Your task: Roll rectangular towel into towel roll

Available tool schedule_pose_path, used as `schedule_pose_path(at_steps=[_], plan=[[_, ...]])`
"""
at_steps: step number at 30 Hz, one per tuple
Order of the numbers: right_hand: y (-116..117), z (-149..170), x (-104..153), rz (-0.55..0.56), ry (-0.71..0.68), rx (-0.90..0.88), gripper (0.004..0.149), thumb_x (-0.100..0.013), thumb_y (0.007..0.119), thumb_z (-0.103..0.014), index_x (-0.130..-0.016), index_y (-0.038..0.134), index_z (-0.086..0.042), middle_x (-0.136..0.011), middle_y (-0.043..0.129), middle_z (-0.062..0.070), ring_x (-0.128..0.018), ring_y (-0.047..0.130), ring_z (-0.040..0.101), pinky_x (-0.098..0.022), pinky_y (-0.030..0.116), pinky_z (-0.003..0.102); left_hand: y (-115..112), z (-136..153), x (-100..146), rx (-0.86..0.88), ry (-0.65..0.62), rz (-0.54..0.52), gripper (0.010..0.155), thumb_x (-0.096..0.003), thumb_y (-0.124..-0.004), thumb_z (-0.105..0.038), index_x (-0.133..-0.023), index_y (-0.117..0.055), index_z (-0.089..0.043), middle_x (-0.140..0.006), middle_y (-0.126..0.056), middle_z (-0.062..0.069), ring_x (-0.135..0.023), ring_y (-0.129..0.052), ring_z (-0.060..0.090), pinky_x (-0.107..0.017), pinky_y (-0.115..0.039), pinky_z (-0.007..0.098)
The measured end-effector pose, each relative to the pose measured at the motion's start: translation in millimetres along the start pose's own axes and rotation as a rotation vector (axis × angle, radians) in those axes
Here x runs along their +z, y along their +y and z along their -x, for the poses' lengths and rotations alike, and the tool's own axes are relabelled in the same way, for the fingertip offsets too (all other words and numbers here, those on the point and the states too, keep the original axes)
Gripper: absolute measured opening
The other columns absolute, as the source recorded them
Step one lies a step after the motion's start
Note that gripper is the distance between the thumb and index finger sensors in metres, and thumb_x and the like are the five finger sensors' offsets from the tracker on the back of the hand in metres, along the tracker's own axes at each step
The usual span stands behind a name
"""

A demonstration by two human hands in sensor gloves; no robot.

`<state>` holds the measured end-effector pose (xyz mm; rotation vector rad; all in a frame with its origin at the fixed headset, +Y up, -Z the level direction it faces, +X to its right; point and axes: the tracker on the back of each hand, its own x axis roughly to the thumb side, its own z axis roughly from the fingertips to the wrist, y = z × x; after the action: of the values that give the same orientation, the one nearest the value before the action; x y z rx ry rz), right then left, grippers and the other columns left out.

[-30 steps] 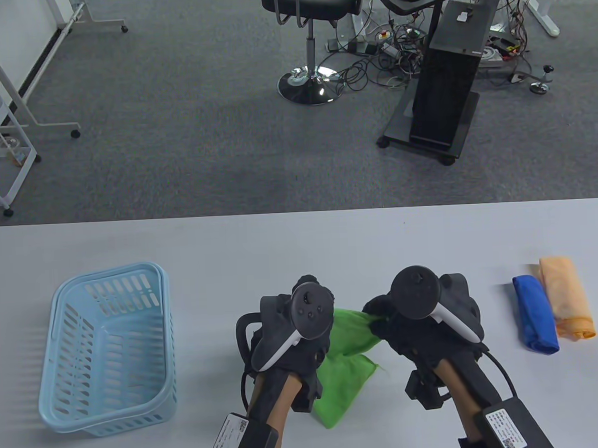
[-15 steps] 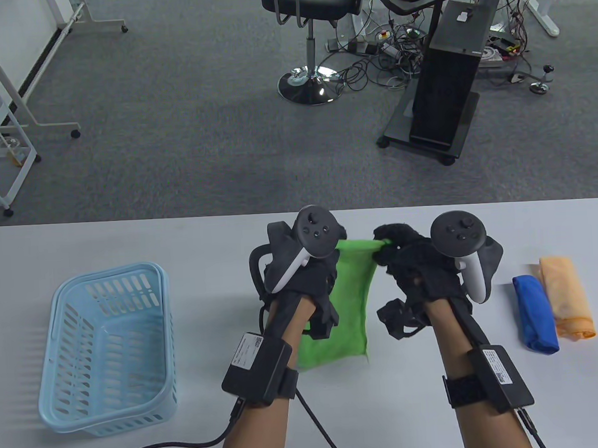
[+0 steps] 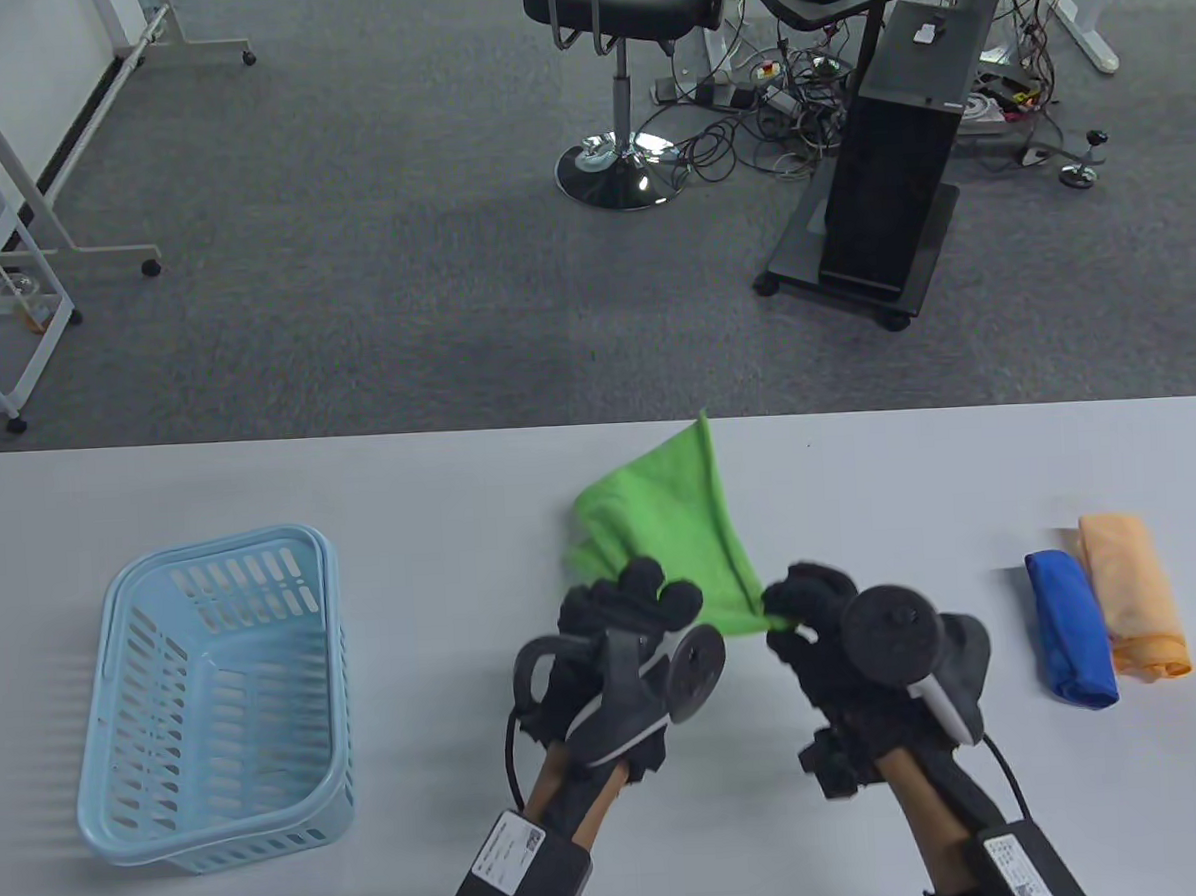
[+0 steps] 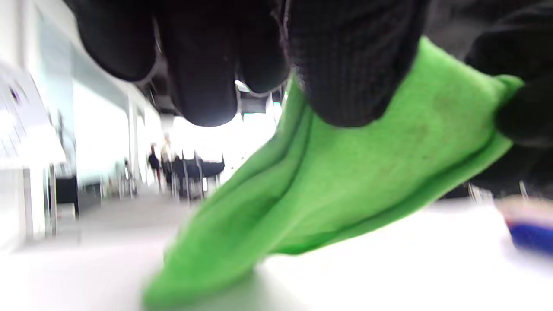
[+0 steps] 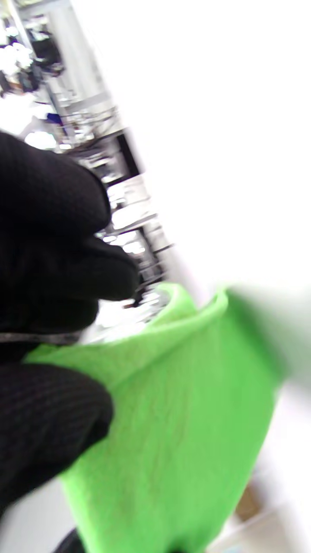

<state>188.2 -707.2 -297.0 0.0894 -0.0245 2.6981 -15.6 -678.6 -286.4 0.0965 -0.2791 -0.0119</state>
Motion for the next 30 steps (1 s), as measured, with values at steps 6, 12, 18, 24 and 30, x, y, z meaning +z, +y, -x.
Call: schedule_pose_path(at_steps=[6, 12, 18, 24, 30], plan=[[50, 11, 36, -0.218, -0.04, 0.088, 0.053, -0.025, 0.086, -0.041, -0.076, 0.082, -0.026, -0.093, 0.071, 0.009, -0.067, 0.096, 0.022, -0.048, 0.082, 0.044, -49, 10, 50, -0.137, 0.034, 0.39, 0.066, -0.0295, -0.089, -0.05, -0.088, -0.067, -0.03, -0.108, -0.059, 0.008, -0.092, -0.081, 0.034, -0.066, -0.065, 0.063], [56, 2, 46, -0.259, -0.083, 0.118, 0.051, -0.027, 0.083, -0.044, -0.075, 0.085, -0.025, -0.092, 0.073, 0.01, -0.07, 0.094, 0.024, -0.051, 0.08, 0.045, -36, 16, 72, 0.29, -0.006, 0.233, 0.071, -0.0333, -0.084, -0.054, -0.099, -0.069, -0.034, -0.108, -0.062, 0.014, -0.097, -0.068, 0.045, -0.068, -0.055, 0.067], [56, 5, 49, -0.309, -0.101, 0.115, 0.051, -0.029, 0.079, -0.046, -0.073, 0.088, -0.023, -0.091, 0.074, 0.01, -0.07, 0.094, 0.024, -0.051, 0.08, 0.046, -68, -2, 74, 0.091, -0.122, 0.322, 0.072, -0.0295, -0.084, -0.059, -0.096, -0.073, -0.035, -0.107, -0.065, 0.012, -0.098, -0.066, 0.045, -0.068, -0.054, 0.067], [56, 4, 49, -0.373, -0.074, 0.131, 0.05, -0.032, 0.073, -0.047, -0.067, 0.093, -0.018, -0.088, 0.078, 0.011, -0.068, 0.095, 0.026, -0.05, 0.081, 0.046, -72, 3, 72, 0.187, -0.063, 0.32, 0.049, -0.0363, -0.078, -0.046, -0.081, -0.091, -0.028, -0.098, -0.078, 0.011, -0.094, -0.072, 0.042, -0.067, -0.056, 0.065], [36, -15, 55, -0.132, -0.154, 0.061, 0.06, -0.031, 0.077, -0.042, -0.089, 0.071, -0.028, -0.099, 0.057, 0.01, -0.085, 0.077, 0.029, -0.062, 0.067, 0.052, -81, 12, 71, 0.197, 0.019, 0.363, 0.05, -0.0384, -0.073, -0.045, -0.082, -0.091, -0.027, -0.099, -0.074, 0.013, -0.095, -0.065, 0.044, -0.068, -0.05, 0.066]])
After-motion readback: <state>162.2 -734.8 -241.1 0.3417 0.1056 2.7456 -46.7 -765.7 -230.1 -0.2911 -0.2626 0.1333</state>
